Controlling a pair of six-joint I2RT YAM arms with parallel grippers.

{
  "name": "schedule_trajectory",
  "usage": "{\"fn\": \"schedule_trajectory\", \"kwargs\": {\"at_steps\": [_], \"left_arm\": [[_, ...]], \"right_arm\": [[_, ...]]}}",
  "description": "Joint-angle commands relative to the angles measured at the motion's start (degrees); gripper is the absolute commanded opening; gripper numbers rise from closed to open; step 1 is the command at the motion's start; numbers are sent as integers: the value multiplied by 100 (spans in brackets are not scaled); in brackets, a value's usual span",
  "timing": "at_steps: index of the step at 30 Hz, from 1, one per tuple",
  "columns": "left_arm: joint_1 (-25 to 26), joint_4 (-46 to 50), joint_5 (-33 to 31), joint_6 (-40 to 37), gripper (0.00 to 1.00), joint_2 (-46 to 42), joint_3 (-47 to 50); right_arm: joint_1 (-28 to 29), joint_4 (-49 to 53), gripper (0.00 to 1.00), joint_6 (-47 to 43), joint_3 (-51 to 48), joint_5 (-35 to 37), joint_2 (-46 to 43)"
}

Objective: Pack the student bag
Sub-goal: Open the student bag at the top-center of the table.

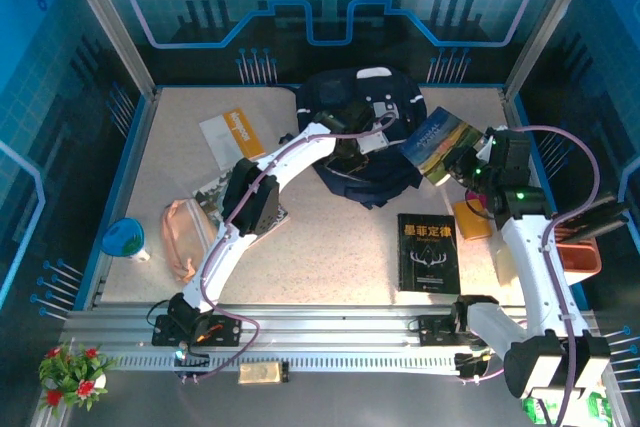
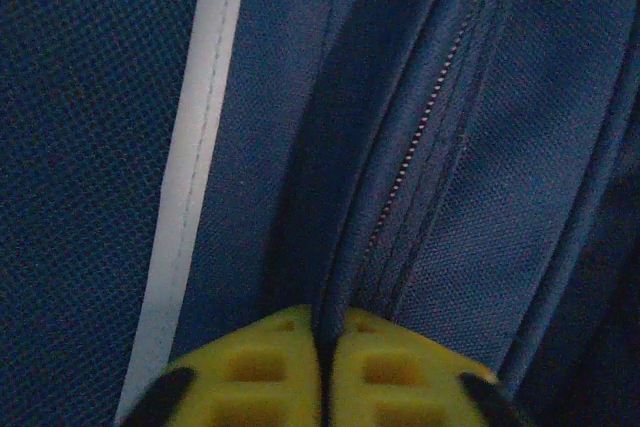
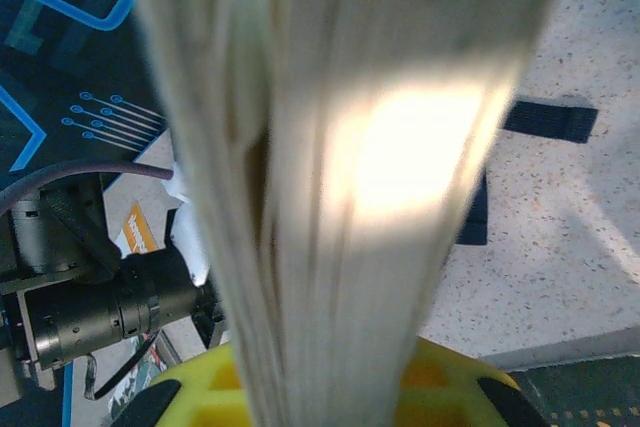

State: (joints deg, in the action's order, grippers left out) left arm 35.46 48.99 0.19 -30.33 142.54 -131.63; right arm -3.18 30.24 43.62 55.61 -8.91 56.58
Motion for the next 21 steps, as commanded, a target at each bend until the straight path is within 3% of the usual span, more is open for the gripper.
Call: {"fn": "schedule_trajectory", "kwargs": {"at_steps": [1, 10, 13, 21], "left_arm": [[-66, -561, 158, 274, 0, -655, 166], [-119, -1756, -203, 1547, 0, -1620, 875], [-97, -2130, -706, 2221, 0, -1850, 980], [-60, -2683, -951, 2934, 0, -2516, 1429]], "right_arm": [[-89, 73, 6, -121, 389, 354, -341], [-99, 904, 7, -187, 583, 864, -647], [-96, 1106, 7, -143, 585, 879, -674], [-32, 674, 8, 269, 152, -162, -613]]}}
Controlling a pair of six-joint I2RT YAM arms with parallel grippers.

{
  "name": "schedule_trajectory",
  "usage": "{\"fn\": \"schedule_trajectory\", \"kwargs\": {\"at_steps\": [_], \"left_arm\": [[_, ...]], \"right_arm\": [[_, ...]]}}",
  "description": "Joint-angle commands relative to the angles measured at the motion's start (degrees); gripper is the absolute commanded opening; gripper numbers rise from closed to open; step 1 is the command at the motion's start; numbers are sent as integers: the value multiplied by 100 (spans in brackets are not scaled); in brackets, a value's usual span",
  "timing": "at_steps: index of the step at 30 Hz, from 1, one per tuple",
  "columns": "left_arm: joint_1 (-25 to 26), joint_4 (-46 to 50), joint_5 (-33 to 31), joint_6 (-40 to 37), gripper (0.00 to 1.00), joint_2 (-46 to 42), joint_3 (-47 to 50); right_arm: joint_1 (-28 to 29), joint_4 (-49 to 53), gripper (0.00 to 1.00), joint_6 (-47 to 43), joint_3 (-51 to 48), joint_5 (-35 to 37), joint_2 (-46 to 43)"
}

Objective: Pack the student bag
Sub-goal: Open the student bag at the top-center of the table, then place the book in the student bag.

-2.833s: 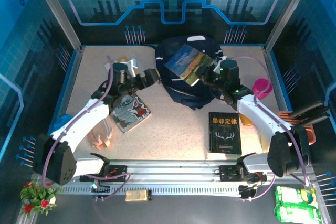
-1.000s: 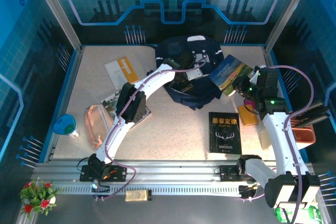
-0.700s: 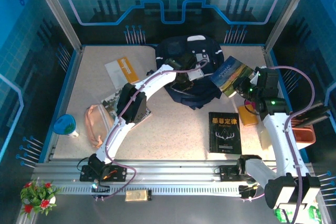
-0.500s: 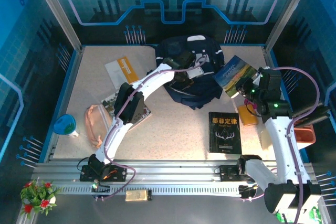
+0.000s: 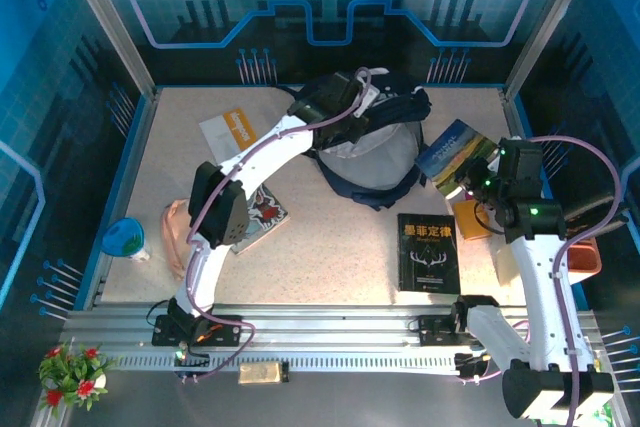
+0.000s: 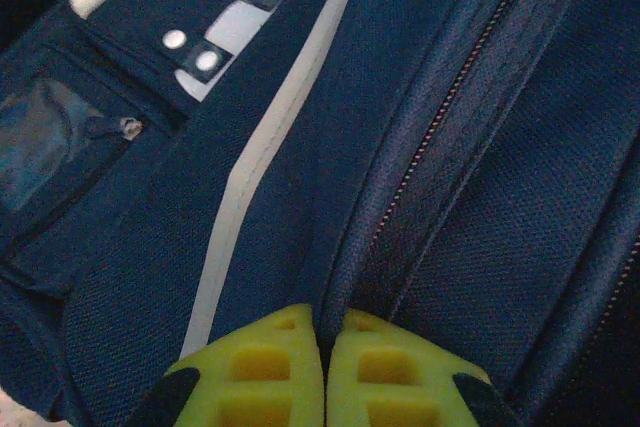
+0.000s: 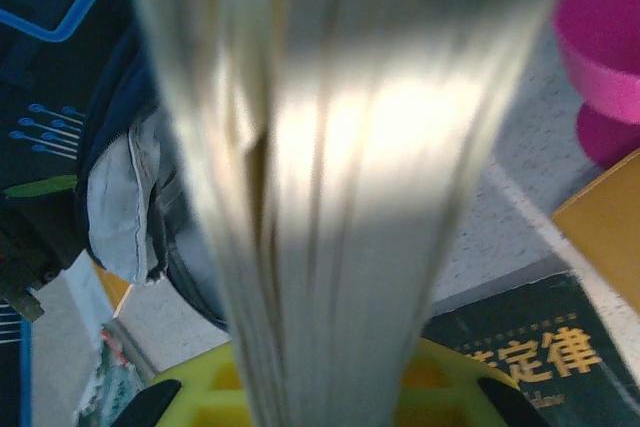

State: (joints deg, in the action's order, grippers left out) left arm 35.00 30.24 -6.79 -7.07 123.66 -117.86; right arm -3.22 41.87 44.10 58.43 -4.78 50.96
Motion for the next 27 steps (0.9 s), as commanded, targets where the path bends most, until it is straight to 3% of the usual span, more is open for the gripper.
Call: {"fn": "schedule_trajectory", "kwargs": {"at_steps": [1, 9, 18, 27], "left_arm": [[-10, -822, -245, 659, 0, -706, 104], [28, -860, -549, 1191, 0, -1430, 611], [29, -920, -514, 1237, 0, -1727, 990], [-118, -984, -129, 1461, 0, -1854, 1046]], "right_arm": [[0, -637, 8, 310, -193, -732, -25], [791, -2177, 8, 1113, -534, -1184, 577], [1650, -4005, 8, 1926, -702, -635, 1749], [1988, -5661, 8, 2677, -435, -370, 3254]]}}
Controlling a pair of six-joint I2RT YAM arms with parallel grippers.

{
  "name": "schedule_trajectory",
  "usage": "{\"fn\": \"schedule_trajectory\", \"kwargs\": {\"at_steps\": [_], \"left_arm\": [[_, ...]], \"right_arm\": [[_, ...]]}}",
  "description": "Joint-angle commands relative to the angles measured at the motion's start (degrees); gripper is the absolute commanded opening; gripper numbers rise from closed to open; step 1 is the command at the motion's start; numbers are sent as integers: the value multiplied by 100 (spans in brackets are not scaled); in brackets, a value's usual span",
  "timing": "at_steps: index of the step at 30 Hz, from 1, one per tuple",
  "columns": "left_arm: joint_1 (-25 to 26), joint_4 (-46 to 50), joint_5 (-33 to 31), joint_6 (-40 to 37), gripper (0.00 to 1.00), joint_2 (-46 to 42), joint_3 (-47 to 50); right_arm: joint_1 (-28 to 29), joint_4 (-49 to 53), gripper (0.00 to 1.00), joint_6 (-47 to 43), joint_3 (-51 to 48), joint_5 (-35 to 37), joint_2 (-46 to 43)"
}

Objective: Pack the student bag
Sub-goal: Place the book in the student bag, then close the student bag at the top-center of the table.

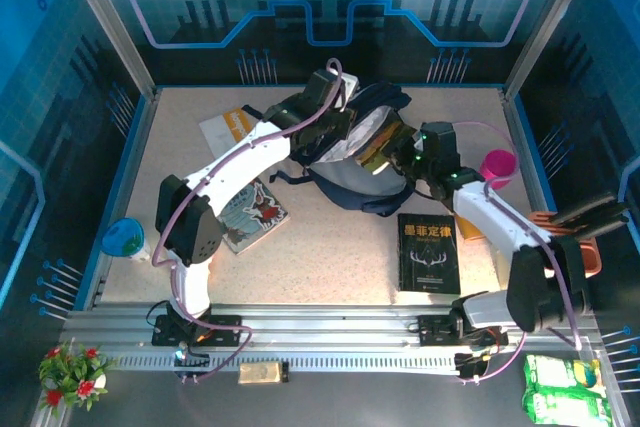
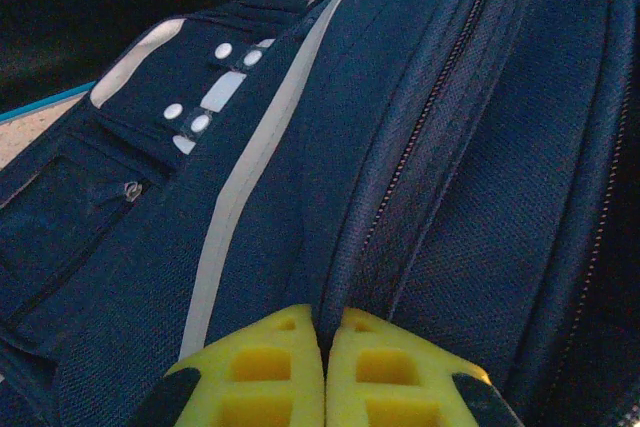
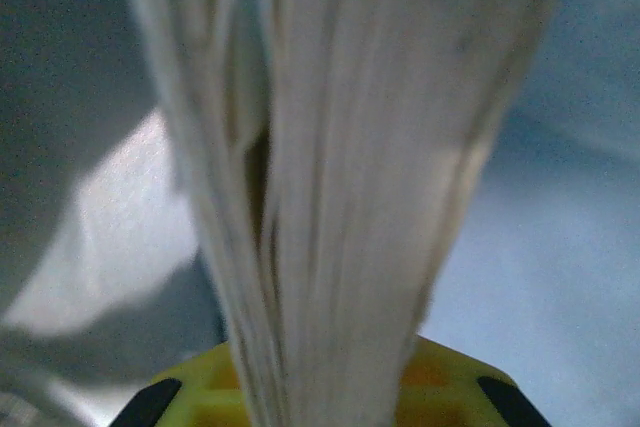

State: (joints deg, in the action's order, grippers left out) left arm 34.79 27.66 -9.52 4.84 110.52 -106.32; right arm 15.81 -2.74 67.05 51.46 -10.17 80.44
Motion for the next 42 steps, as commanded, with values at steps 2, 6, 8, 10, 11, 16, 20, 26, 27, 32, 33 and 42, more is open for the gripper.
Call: {"fn": "schedule_trajectory", "kwargs": {"at_steps": [2, 6, 8, 10, 11, 16, 20, 26, 27, 32, 33, 42], "left_arm": [[-148, -725, 254, 333, 0, -559, -112], [-340, -746, 614, 549, 0, -609, -82], [-409, -757, 780, 619, 0, -604, -83], [-457, -768, 908, 644, 0, -605, -81], [-486, -771, 973, 654, 0, -610, -74], [-617, -815, 1226, 794, 0, -595, -41], [-736, -883, 1386, 943, 0, -608, 53], [-888, -946, 1414, 1087, 0, -561, 191], [-923, -964, 1486, 1101, 0, -556, 226], [-971, -1004, 1423, 1014, 0, -490, 390], [-996, -1008, 1446, 1035, 0, -459, 422], [-1053, -1138, 1808, 1141, 6, -194, 818]], "right_arm": [[127, -1547, 8, 447, 402, 237, 628], [272, -1876, 8, 447, 751, 444, 1341], [282, -2145, 8, 566, 917, 378, 1747], [280, -2408, 8, 704, 1122, 263, 2158], [295, -2452, 9, 788, 1253, 209, 2369], [384, -2229, 10, 942, 1874, 210, 3119], [494, -1807, 22, 794, 2328, 163, 3495], [511, -1316, 53, 585, 2185, 158, 3234], [506, -1139, 56, 509, 2097, 186, 3092], [467, -669, 67, 177, 1283, 363, 2049], [454, -584, 69, 136, 1103, 426, 1834], [343, 718, 81, -633, -376, 1826, -595]]}}
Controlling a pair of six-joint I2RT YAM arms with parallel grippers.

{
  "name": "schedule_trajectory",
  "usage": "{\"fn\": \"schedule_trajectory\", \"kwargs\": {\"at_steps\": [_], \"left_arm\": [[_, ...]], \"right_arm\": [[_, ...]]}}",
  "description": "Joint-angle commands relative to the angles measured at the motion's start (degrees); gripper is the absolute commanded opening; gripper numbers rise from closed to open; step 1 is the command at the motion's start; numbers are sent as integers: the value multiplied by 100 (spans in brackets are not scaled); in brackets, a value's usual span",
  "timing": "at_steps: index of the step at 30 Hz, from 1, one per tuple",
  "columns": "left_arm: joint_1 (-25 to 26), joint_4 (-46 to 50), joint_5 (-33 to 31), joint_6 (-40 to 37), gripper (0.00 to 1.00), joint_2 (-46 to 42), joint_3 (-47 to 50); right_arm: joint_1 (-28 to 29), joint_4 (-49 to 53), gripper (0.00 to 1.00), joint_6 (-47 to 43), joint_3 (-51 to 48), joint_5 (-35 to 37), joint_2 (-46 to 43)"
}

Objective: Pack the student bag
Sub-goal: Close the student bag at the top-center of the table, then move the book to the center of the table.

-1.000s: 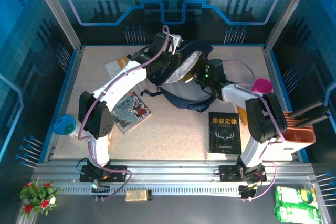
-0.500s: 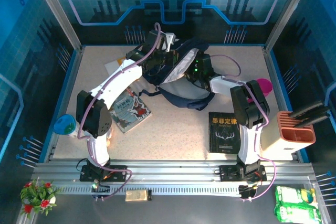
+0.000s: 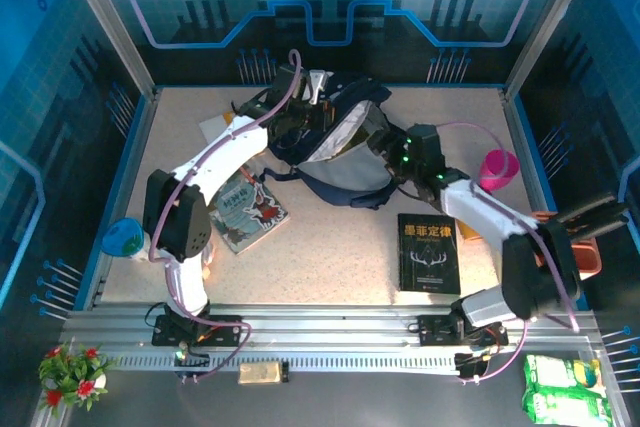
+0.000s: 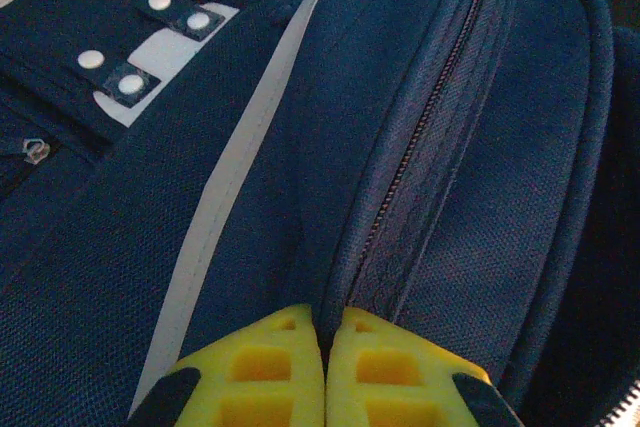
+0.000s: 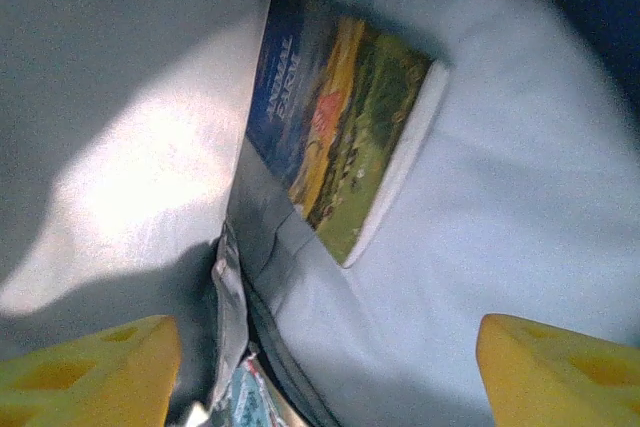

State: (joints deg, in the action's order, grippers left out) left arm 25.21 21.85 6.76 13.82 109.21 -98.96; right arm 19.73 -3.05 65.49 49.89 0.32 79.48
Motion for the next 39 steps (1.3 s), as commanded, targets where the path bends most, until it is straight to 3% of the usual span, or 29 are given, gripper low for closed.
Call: {"fn": "schedule_trajectory", "kwargs": {"at_steps": [1, 5, 12, 16, 22, 29, 39], "left_arm": [[-95, -565, 259, 278, 16, -71, 163], [-95, -600, 394, 560, 50, -243, 665], [-318, -532, -23, 1244, 77, -1130, 2177], [-769, -556, -129, 1780, 85, -1752, 3352], [-1298, -473, -509, 2001, 97, -2383, 4522], [-1512, -444, -488, 1870, 99, -2002, 4538], [-1502, -741, -92, 1992, 99, -1425, 4680]], "right_arm": [[-46, 960, 81, -617, -263, 949, -764], [0, 1462, 85, -1265, -257, 1347, -1468], [123, 1755, 95, -2139, 204, 1197, -1537], [468, 1757, 96, -2415, 537, 1117, -1071], [954, 1522, 96, -2489, 919, 931, -310], [1248, 1606, 96, -2497, 1400, 698, 350], [1323, 1729, 100, -2593, 1515, 693, 482]]}}
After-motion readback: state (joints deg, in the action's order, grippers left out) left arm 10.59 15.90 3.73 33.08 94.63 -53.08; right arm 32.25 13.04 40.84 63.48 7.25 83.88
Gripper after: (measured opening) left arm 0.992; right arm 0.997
